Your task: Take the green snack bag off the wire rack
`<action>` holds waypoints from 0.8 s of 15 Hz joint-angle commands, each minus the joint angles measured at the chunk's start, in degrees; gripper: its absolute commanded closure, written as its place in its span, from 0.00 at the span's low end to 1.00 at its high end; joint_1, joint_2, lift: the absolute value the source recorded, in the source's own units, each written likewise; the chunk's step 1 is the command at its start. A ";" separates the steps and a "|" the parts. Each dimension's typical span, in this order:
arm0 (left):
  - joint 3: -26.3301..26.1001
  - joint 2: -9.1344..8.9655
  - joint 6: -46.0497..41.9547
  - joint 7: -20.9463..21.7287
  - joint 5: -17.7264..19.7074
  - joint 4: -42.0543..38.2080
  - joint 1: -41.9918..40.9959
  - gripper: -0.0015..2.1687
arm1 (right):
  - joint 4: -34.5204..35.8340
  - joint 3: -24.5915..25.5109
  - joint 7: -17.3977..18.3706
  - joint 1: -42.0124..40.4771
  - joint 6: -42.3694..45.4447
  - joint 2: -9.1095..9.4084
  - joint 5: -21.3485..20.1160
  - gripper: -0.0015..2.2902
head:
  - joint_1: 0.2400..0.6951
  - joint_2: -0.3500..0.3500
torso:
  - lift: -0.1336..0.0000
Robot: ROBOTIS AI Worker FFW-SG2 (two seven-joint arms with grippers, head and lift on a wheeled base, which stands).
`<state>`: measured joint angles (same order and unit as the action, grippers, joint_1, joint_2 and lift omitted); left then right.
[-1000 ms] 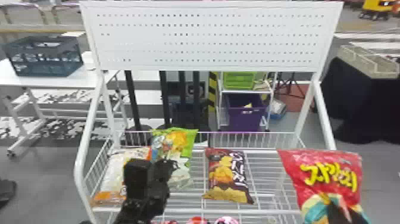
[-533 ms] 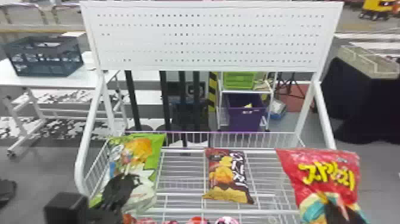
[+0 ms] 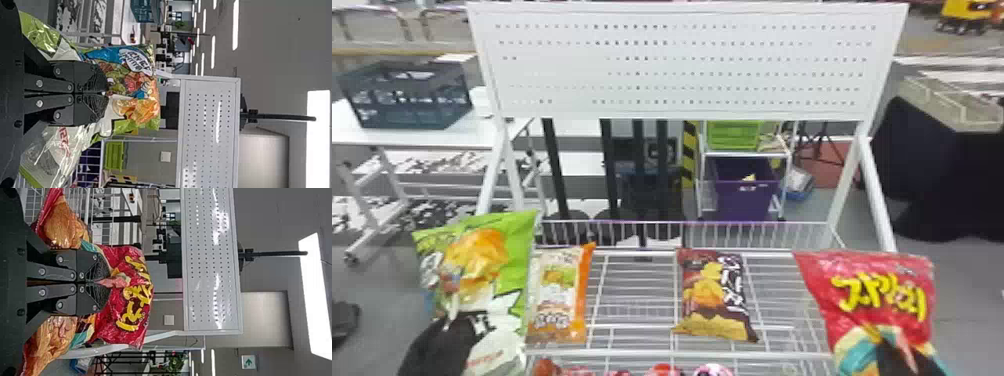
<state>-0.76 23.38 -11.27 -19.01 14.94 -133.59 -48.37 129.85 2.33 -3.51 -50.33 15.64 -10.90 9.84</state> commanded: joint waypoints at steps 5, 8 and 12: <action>1.82 -0.44 -2.83 0.99 -0.44 0.35 -3.14 0.79 | 0.67 0.13 0.00 -0.56 -0.13 -0.27 -0.09 0.98 | 0.57 0.50 | 1.00; 1.82 -0.53 -3.01 1.17 -0.44 0.35 -3.14 0.79 | 1.02 0.22 0.00 -0.82 -0.13 -0.27 -0.18 0.97 | 0.57 0.50 | 1.00; 1.82 -0.70 -3.53 1.17 -0.53 0.35 -3.14 0.79 | 1.02 0.22 0.00 -0.82 -0.13 -0.35 -0.18 0.97 | 0.57 0.50 | 1.00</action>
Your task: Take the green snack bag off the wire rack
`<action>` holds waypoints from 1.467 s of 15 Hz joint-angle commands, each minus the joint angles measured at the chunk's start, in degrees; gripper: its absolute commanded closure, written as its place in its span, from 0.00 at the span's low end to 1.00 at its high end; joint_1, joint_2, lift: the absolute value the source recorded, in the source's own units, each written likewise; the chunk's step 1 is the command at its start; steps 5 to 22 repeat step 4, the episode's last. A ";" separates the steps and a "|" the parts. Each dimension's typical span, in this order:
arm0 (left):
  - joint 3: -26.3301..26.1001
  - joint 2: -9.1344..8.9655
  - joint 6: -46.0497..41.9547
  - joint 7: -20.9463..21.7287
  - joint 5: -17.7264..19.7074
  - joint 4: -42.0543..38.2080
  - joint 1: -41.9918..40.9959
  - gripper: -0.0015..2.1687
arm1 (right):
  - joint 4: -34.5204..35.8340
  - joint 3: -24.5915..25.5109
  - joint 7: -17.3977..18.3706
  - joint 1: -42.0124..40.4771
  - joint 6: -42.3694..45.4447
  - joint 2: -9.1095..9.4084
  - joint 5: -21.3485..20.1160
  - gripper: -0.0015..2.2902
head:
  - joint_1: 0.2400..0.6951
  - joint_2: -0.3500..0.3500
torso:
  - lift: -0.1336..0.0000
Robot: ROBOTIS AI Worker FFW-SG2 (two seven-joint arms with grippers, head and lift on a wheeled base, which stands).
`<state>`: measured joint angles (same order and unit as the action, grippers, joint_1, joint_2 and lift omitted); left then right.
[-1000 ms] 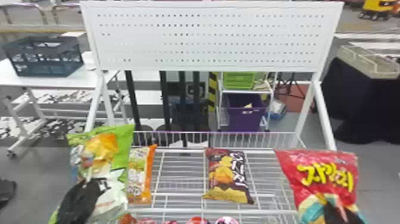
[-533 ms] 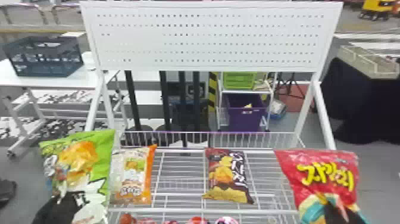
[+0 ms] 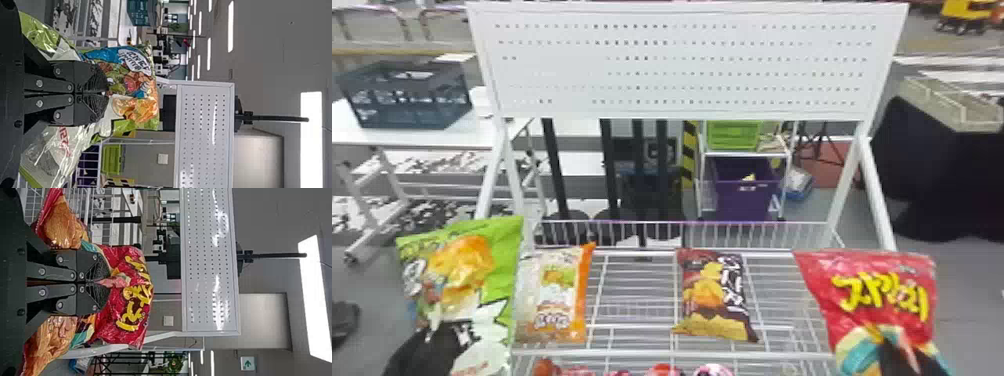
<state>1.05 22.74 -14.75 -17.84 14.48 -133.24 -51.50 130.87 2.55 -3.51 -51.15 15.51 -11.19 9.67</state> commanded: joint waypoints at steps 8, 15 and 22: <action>0.00 -0.15 -0.05 0.26 -0.07 0.08 0.00 0.79 | 0.00 0.00 0.00 0.00 0.18 -0.06 0.00 0.97 | 0.57 0.50 | 1.00; 0.00 -0.15 -0.05 0.26 -0.07 0.08 0.00 0.79 | 0.00 0.00 0.00 0.00 0.18 -0.06 0.00 0.97 | 0.57 0.50 | 1.00; 0.00 -0.15 -0.05 0.26 -0.07 0.08 0.00 0.79 | 0.00 0.00 0.00 0.00 0.18 -0.06 0.00 0.97 | 0.57 0.50 | 1.00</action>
